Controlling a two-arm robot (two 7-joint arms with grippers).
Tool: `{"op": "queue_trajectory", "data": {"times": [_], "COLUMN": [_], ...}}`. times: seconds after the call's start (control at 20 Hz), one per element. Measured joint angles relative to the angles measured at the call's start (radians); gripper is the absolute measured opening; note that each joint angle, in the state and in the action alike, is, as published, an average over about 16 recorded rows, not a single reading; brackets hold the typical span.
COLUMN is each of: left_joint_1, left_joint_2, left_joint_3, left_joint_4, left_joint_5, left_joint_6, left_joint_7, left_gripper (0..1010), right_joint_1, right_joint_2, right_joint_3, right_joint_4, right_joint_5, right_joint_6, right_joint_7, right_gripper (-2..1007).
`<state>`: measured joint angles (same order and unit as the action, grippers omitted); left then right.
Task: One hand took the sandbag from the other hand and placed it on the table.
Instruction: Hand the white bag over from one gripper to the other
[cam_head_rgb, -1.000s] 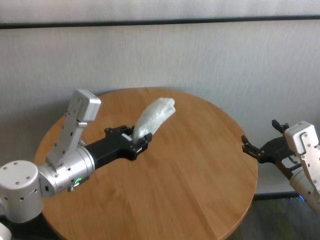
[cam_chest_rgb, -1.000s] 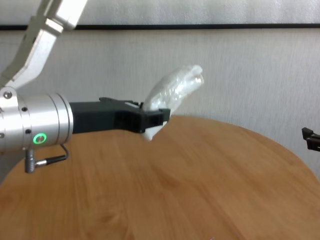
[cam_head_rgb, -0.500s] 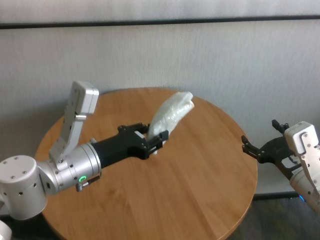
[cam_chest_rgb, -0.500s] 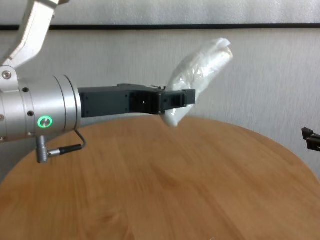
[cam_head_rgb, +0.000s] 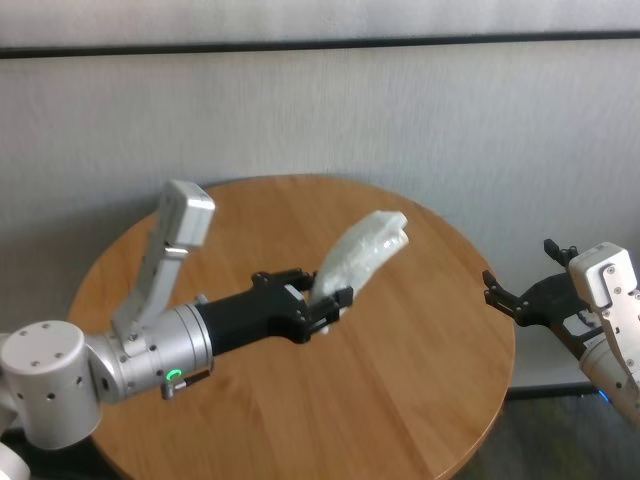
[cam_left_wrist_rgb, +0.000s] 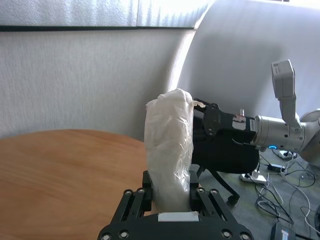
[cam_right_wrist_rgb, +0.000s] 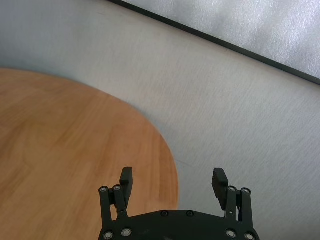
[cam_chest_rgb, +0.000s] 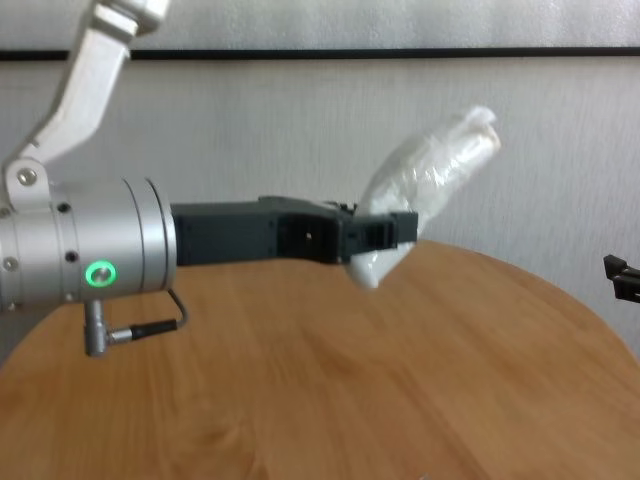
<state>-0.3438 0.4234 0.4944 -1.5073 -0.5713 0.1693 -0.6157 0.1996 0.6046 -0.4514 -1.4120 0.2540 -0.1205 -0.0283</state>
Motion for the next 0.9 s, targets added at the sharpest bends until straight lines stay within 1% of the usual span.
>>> {"op": "queue_trajectory", "data": {"times": [0.25, 0.4, 0.8, 0.9], "left_joint_1": [-0.005, -0.008, -0.01, -0.01], "left_joint_2": [0.004, 0.006, 0.009, 0.009], "left_joint_3": [0.013, 0.019, 0.021, 0.021], "left_joint_4": [0.005, 0.007, 0.007, 0.006], "left_joint_5": [-0.011, -0.011, -0.011, -0.01], "left_joint_6": [0.001, 0.0, 0.001, 0.001], "left_joint_7": [0.004, 0.009, 0.018, 0.017], "left_gripper": [428, 428, 428, 428], "right_joint_1": [0.0, 0.0, 0.0, -0.003], "right_joint_2": [0.0, 0.0, 0.0, 0.0], "right_joint_3": [0.0, 0.0, 0.0, -0.002], "right_joint_4": [0.0, 0.0, 0.0, -0.007], "right_joint_5": [0.0, 0.0, -0.001, -0.004], "right_joint_6": [0.0, 0.0, -0.001, -0.011], "right_joint_7": [0.0, 0.0, 0.0, 0.004], "right_gripper": [1000, 1000, 1000, 1000]}}
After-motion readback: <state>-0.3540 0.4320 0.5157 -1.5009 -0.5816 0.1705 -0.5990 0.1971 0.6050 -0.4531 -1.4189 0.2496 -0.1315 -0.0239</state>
